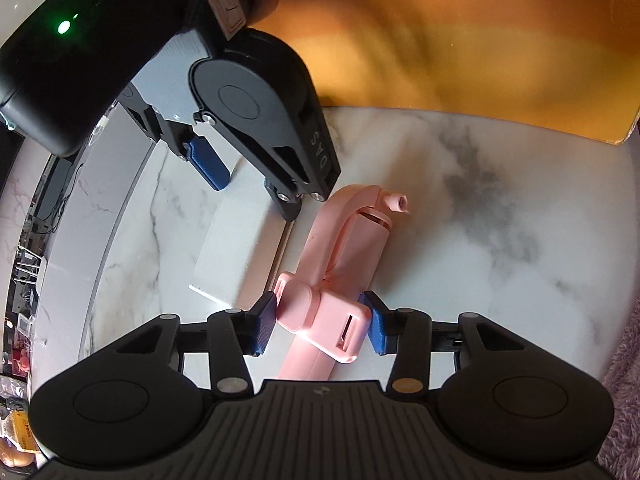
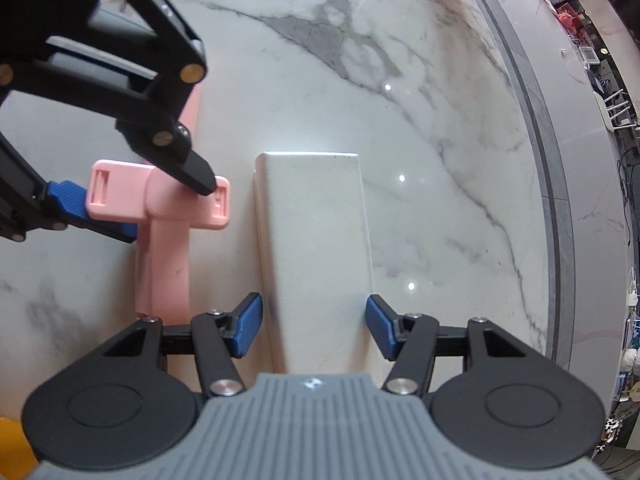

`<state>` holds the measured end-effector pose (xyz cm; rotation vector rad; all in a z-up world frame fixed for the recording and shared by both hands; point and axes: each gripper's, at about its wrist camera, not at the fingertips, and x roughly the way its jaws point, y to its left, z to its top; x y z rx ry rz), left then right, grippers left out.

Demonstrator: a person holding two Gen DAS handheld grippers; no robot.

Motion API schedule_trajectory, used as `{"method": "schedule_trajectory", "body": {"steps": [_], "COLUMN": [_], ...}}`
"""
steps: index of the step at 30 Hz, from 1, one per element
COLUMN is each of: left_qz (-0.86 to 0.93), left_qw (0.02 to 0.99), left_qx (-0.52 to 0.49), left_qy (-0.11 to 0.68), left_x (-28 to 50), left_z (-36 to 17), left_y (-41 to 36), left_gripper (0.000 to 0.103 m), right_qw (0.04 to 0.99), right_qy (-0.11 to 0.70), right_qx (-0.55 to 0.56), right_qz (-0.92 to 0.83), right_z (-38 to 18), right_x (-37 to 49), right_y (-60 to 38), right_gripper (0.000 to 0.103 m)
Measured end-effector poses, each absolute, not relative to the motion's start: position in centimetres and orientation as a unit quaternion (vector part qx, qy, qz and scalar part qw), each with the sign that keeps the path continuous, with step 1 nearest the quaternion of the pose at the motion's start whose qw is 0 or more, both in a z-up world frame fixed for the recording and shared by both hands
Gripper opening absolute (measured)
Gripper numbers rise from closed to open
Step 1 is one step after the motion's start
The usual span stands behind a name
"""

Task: Organize objects
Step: 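Grasp the pink selfie stick with the left gripper while the right gripper grasps the white box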

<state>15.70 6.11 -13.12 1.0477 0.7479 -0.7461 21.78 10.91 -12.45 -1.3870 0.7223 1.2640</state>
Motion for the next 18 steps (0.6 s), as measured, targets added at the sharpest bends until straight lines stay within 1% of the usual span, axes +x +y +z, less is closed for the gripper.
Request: {"method": "schedule_trajectory", "body": {"steps": [2,4,9,10,13,14,18], "left_qz": [-0.340,-0.341,-0.335,-0.333,-0.322,-0.317,-0.303], "left_qw": [0.738,0.741,0.742,0.742,0.744,0.744,0.747], "left_qx": [0.471,0.464,0.469,0.471,0.475,0.477,0.476], "left_qy": [0.344,0.345,0.341,0.341,0.342,0.342,0.351], "left_x": [15.5,15.3,14.1,13.8,13.1,14.2,13.7], "left_z": [-13.0,-12.9,-12.9,-12.9,-13.0,-12.9,-13.0], "left_y": [6.3,6.4,6.6,6.7,6.9,7.1,8.0], "left_gripper": [0.054,0.054,0.053,0.053,0.052,0.052,0.052], "right_qw": [0.537,0.536,0.544,0.549,0.551,0.553,0.553], "right_qy": [0.325,0.348,0.385,0.386,0.394,0.394,0.381], "right_qx": [-0.569,-0.556,-0.523,-0.519,-0.511,-0.511,-0.514], "right_qz": [0.532,0.532,0.531,0.529,0.528,0.527,0.534], "right_z": [-12.4,-12.6,-13.3,-13.3,-13.2,-13.1,-12.7], "right_x": [22.4,23.1,24.2,24.3,24.0,23.7,22.6], "right_y": [11.5,12.1,12.7,12.7,12.3,12.0,10.8], "right_gripper": [0.068,0.073,0.073,0.070,0.068,0.068,0.067]}}
